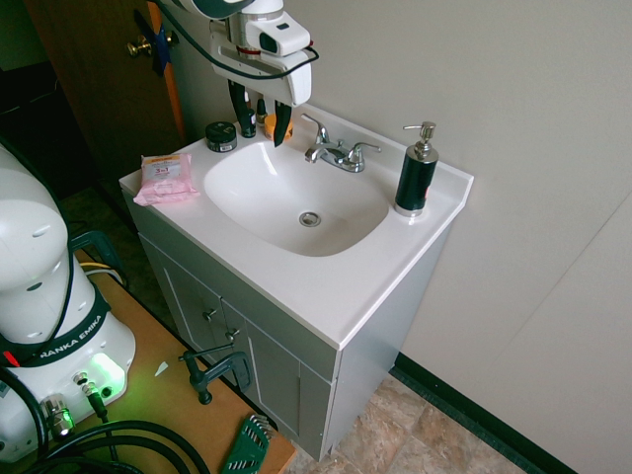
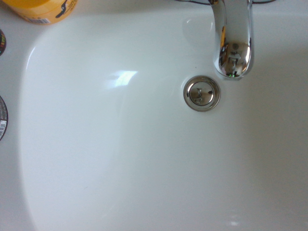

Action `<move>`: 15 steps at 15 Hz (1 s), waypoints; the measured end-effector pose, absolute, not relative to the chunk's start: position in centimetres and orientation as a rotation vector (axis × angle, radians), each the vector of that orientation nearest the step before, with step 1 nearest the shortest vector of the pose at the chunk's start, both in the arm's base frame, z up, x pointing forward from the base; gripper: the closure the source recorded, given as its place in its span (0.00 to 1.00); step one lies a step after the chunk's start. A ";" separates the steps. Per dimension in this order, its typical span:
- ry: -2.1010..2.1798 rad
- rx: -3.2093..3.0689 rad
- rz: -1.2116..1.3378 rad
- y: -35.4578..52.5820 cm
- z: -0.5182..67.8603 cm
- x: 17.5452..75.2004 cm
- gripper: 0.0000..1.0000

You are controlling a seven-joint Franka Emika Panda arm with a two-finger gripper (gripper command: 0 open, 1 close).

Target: Sanitize yourself

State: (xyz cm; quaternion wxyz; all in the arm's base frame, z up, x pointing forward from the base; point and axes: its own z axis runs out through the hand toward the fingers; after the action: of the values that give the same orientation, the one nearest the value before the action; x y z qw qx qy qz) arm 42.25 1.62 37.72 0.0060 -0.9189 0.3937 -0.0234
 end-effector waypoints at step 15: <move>1.619 -2.517 -0.152 -12.9 46.3 56.8 1.00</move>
State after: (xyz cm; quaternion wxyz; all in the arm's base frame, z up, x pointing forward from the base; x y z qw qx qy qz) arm 56.77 -12.91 46.32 0.0724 -0.8377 0.5389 -0.0505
